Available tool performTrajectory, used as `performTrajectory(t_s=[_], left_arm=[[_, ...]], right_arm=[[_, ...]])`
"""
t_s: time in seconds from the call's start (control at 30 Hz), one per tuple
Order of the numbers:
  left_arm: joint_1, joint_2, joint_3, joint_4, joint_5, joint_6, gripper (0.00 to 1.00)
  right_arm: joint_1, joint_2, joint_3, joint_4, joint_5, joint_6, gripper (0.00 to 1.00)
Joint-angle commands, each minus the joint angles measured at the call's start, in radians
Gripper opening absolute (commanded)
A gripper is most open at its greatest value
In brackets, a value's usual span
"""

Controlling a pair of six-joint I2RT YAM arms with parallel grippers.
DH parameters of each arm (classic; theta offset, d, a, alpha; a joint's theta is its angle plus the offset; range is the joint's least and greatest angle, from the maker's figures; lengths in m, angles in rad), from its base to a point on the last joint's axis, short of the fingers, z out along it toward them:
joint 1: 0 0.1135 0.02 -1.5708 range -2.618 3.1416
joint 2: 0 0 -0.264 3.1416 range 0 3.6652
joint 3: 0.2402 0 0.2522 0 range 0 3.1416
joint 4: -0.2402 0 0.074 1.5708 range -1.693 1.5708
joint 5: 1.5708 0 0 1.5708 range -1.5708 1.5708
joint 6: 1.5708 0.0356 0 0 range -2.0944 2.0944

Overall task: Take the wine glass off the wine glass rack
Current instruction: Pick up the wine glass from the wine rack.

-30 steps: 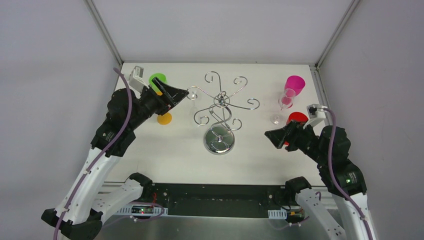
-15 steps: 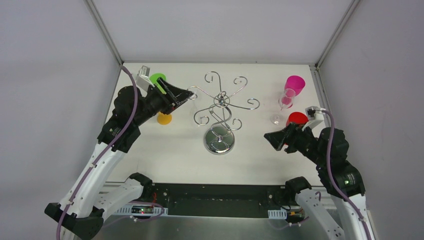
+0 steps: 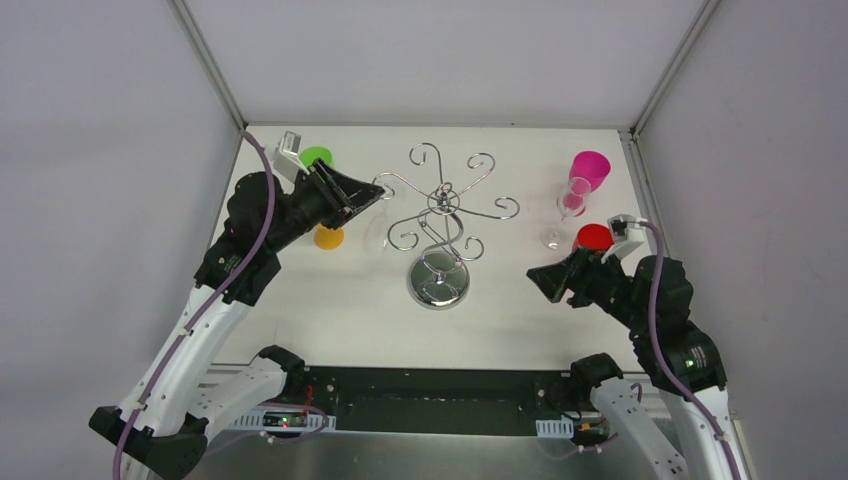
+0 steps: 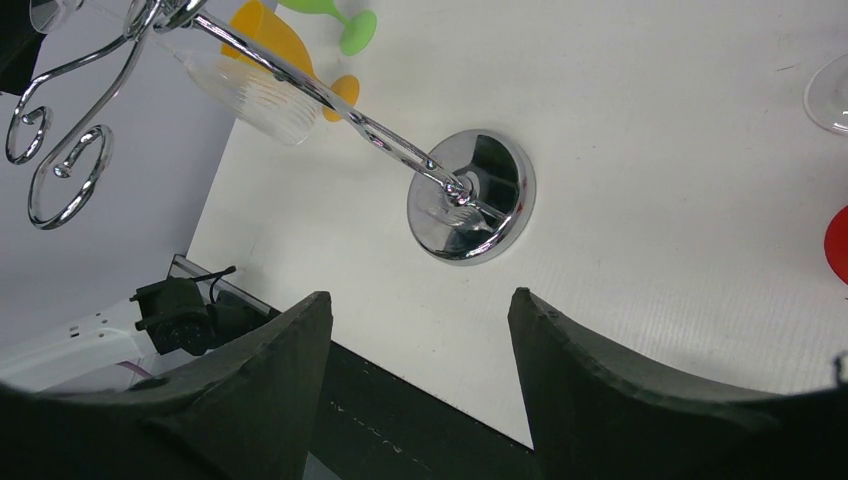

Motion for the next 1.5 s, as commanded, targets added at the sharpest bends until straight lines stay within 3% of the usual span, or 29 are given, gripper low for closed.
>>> performTrajectory(t_s=[0.0, 0.53, 0.67, 1.47], left_arm=[[0.016, -0.001, 0.006, 0.055, 0.022, -0.009, 0.32], [0.030, 0.029, 0.003, 0.067, 0.044, -0.012, 0.12], [0.032, 0.032, 0.003, 0.071, 0.049, -0.015, 0.00], [0.056, -0.026, 0.016, -0.014, -0.001, 0.033, 0.00]], right_arm=[[-0.003, -0.017, -0.005, 0.029, -0.002, 0.009, 0.68], [-0.003, -0.043, -0.019, 0.020, 0.024, -0.004, 0.68], [-0.004, -0.048, -0.023, 0.015, 0.028, -0.007, 0.68], [-0.003, -0.057, -0.052, 0.031, 0.027, -0.003, 0.68]])
